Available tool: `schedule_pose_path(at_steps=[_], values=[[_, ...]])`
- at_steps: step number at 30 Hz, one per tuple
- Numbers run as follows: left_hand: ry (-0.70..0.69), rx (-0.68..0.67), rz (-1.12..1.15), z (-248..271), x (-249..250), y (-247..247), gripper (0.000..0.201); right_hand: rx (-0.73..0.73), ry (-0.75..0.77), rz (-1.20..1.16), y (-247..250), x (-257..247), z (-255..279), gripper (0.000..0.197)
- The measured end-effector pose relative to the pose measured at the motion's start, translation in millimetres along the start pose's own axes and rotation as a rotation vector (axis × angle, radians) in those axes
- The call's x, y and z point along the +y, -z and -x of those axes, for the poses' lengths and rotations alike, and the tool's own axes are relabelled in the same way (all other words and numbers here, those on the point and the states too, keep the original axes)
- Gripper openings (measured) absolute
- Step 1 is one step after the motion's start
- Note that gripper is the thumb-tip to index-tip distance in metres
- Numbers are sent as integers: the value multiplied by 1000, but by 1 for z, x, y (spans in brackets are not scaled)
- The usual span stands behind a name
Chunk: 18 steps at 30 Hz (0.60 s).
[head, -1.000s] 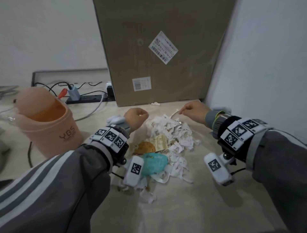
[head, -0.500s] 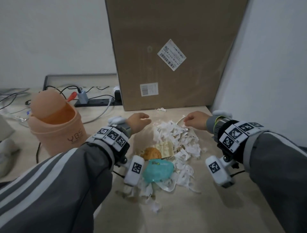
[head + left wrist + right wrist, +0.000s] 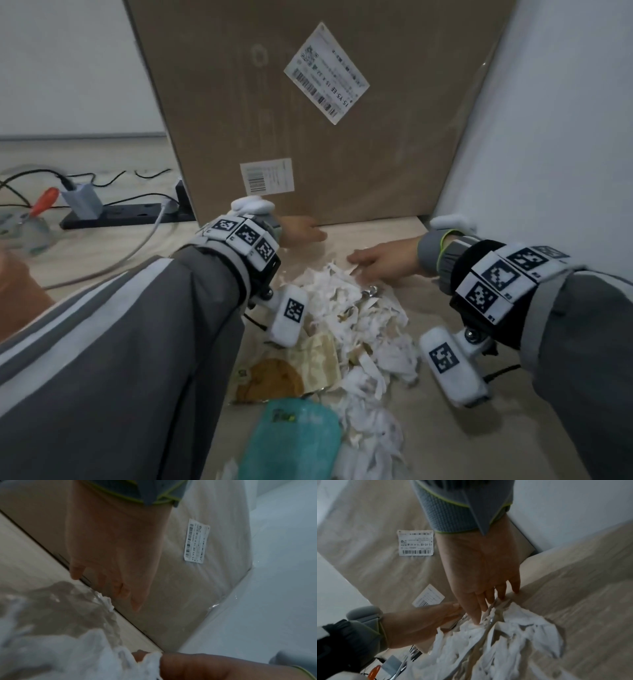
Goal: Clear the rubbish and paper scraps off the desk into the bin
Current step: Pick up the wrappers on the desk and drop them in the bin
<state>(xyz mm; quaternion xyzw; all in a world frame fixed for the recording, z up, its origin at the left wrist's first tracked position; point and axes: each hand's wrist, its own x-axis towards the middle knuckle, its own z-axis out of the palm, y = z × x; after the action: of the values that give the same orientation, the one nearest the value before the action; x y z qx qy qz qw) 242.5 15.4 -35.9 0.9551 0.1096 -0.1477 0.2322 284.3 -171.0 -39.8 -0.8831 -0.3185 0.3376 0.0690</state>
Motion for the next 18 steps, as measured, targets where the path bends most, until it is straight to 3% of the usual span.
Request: schedule_pose_path(at_steps=[4, 9, 15, 18], values=[[16, -30, -13, 9, 5, -5, 46, 65, 15, -78, -1, 2, 4, 53], [-72, -2, 23, 38, 13, -19, 37, 235, 32, -229, -11, 2, 24, 34], [-174, 44, 36, 76, 47, -43, 34, 358, 72, -306, -27, -1, 69, 29], [-190, 83, 16, 87, 52, -55, 33, 325, 51, -273, -39, -1, 77, 34]])
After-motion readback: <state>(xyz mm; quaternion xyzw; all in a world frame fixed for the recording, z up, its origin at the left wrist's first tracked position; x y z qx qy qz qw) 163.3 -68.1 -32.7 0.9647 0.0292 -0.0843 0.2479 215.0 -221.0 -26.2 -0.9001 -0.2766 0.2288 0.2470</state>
